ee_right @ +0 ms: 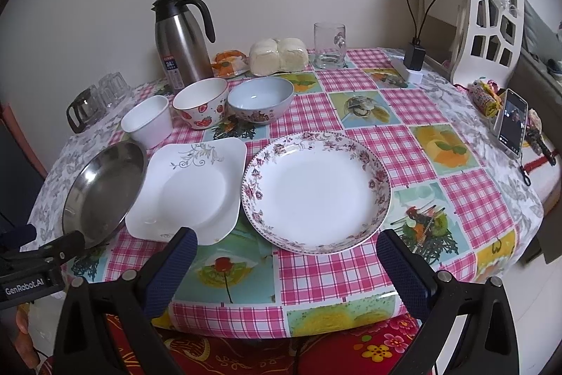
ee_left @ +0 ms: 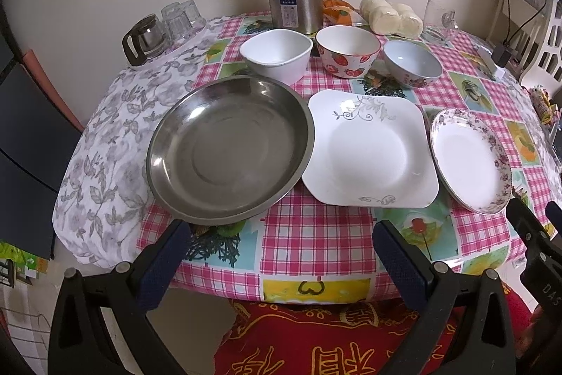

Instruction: Organize plates and bowls

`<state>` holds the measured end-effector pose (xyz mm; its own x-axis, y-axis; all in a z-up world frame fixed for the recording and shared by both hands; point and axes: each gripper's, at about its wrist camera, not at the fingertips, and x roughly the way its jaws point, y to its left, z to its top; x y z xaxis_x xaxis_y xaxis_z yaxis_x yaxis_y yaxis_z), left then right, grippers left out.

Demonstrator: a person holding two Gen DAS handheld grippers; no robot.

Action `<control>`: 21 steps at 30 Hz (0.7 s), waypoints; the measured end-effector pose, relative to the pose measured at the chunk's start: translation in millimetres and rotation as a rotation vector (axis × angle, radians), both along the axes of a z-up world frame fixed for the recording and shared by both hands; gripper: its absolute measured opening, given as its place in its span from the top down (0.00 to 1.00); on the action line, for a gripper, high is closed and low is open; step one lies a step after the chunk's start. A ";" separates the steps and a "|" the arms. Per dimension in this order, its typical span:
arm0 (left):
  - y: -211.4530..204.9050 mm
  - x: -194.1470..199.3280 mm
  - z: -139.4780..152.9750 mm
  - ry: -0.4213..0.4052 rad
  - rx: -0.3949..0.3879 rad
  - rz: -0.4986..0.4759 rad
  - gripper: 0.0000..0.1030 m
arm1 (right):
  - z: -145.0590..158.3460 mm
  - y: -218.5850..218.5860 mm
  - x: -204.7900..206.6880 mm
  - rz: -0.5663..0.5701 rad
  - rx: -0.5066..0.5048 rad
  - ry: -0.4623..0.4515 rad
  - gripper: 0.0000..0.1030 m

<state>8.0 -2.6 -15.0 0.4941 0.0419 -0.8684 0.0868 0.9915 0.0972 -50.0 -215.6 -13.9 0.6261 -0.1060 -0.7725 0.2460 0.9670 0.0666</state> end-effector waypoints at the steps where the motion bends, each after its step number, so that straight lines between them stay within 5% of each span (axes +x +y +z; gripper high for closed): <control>1: 0.3 -0.2 -0.3 0.001 0.000 0.003 0.00 | -0.1 0.2 0.3 0.000 0.001 0.001 0.00; 21: 3.7 3.8 -3.2 0.024 0.010 0.041 0.00 | -1.9 2.4 1.6 0.010 0.003 -0.001 0.00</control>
<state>11.8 1.2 -18.2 0.4705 0.0706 -0.8796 0.0483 0.9932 0.1055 -48.4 -213.1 -15.8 0.6278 -0.0978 -0.7722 0.2366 0.9691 0.0696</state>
